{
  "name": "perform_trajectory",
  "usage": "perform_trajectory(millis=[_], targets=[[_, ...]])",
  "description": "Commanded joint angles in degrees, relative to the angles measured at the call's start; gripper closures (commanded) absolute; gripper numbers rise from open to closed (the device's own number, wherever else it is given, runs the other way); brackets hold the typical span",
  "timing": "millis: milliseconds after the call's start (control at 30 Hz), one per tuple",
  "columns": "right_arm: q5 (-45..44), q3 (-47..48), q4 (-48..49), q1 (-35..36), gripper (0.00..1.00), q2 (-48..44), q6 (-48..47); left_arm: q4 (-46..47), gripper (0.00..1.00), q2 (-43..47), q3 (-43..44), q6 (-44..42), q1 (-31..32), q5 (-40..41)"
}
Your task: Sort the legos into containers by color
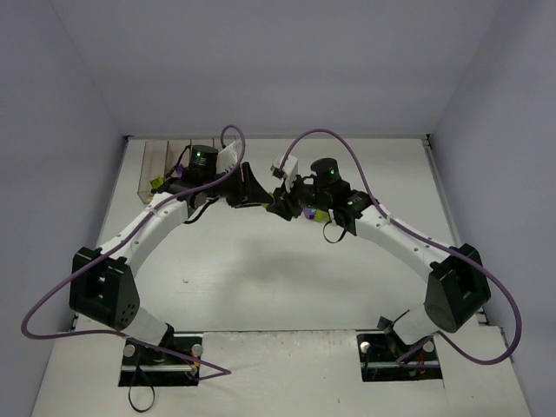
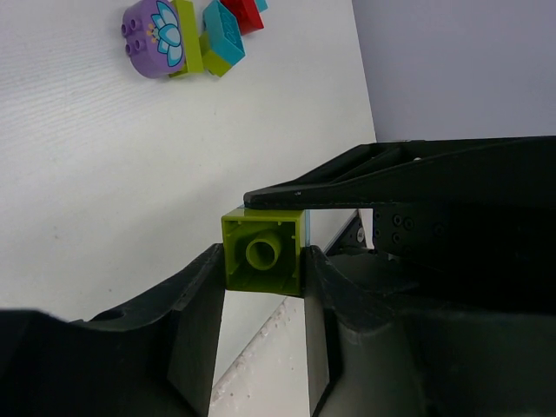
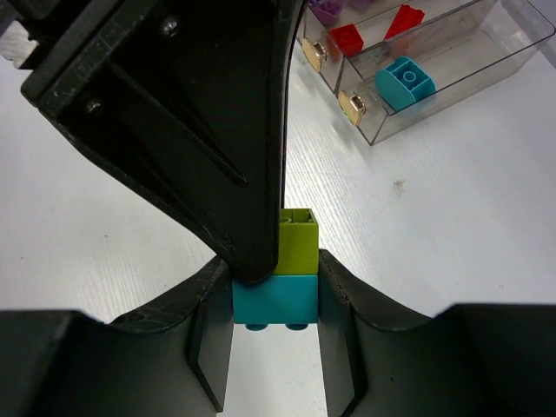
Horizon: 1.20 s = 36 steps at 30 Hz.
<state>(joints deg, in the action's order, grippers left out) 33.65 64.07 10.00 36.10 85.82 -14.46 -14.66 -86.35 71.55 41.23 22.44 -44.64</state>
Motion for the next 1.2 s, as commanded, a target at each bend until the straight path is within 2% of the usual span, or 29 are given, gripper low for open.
perform_trajectory(millis=[0,33,133,233,400,667,1167], targets=[[0.3,0.8,5.2,0.5,0.78,-1.3,0.2,3.7,0.94,1.8,1.4,-0.2,0.3,-3.1],[0.1,0.5,5.2,0.6,0.68,-1.5,0.0,3.8,0.94,2.0,1.5,-0.1,0.3,-3.1],[-1.1,-1.1,5.1,0.5,0.52,-1.9,-0.1,3.8,0.94,2.1,1.9,0.0,0.0,-3.1],[-2.0,-2.5,5.1,0.4,0.46,-2.3,-0.1,3.8,0.94,2.1,2.3,-0.1,-0.4,-3.3],[-2.9,-3.5,5.1,0.3,0.45,-2.6,-0.1,3.6,0.94,1.7,2.7,-0.2,-0.7,-3.7],[-3.9,-2.9,5.5,0.1,0.5,-3.3,-0.2,1.5,0.94,1.4,3.2,-1.8,-0.9,-2.3],[-3.1,-0.5,6.9,0.1,0.51,-4.3,1.1,0.9,0.94,-0.8,3.3,-1.9,-0.9,-1.6]])
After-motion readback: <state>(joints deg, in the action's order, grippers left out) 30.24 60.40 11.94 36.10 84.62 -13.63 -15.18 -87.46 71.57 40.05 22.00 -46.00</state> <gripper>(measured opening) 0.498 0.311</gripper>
